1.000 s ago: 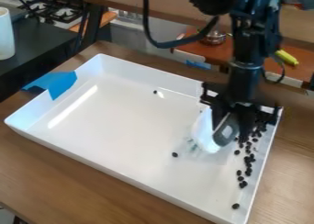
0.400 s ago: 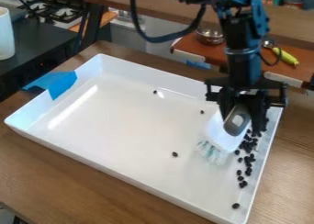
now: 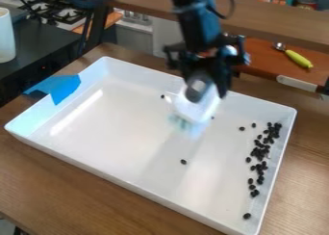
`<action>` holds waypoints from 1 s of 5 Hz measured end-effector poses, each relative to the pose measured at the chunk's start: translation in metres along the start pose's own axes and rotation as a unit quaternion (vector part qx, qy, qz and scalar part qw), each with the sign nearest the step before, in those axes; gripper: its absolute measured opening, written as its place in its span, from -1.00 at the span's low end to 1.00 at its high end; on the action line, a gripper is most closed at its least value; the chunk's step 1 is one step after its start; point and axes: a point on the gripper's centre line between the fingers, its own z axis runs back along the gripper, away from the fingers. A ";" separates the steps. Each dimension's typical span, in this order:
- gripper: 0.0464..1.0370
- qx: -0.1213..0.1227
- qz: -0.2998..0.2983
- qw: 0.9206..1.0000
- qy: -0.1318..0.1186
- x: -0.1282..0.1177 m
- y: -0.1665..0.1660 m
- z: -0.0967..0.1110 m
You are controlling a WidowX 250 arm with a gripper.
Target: Sweep into pile
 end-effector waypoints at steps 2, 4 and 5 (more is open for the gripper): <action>-0.09 -0.099 0.033 0.995 -0.005 0.003 0.075 0.027; -0.09 -0.070 0.034 0.997 -0.003 0.004 0.120 0.004; -0.09 -0.066 0.051 0.997 0.003 0.002 0.136 -0.001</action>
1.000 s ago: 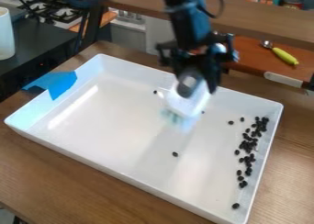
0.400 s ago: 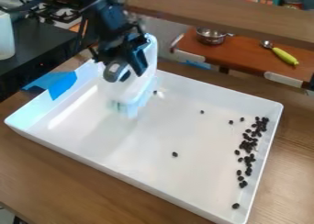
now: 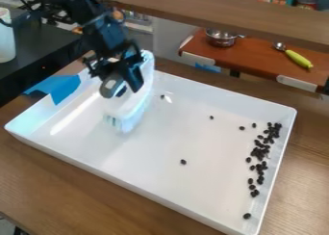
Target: Sweep into pile
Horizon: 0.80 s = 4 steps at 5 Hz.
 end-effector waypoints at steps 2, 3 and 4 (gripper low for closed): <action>-0.09 -0.014 0.017 1.000 0.010 0.010 0.007 -0.008; -0.09 -0.041 0.022 0.999 0.027 0.009 0.003 -0.013; -0.09 -0.068 0.023 0.997 0.041 0.008 -0.006 -0.020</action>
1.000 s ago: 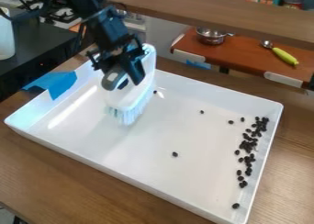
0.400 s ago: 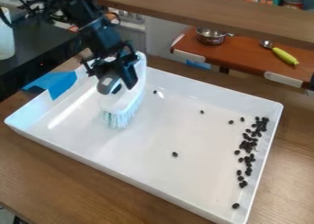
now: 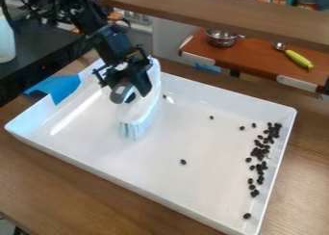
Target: Sweep into pile
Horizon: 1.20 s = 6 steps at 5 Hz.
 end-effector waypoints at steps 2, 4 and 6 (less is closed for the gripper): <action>-0.09 -0.029 -0.028 0.999 0.036 -0.009 -0.055 -0.044; -0.09 -0.049 -0.035 0.997 0.045 -0.011 -0.102 -0.081; -0.09 -0.080 -0.041 0.995 0.052 -0.011 -0.138 -0.100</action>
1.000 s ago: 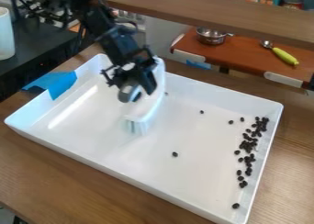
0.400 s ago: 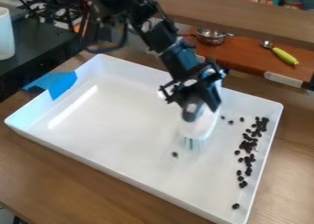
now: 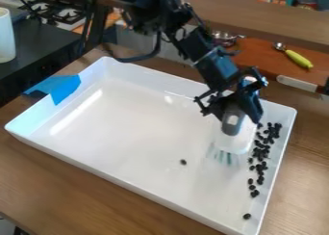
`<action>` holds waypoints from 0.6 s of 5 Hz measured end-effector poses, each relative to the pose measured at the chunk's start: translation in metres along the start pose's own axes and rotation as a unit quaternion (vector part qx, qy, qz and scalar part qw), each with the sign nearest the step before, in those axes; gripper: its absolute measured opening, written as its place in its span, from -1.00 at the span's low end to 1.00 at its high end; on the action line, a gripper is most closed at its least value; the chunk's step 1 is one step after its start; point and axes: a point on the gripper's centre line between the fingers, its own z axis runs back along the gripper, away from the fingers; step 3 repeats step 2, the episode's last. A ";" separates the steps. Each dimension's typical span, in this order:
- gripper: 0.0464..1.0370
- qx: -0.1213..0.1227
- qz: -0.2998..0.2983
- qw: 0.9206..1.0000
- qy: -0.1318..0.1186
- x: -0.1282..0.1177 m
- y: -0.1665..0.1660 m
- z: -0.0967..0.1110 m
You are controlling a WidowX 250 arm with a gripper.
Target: Sweep into pile
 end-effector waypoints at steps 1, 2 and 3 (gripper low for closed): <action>-0.09 -0.019 0.002 1.000 0.008 -0.003 -0.002 0.001; -0.09 -0.047 0.006 0.999 -0.009 -0.013 0.004 0.037; -0.09 -0.047 0.006 0.999 -0.009 -0.013 0.004 0.037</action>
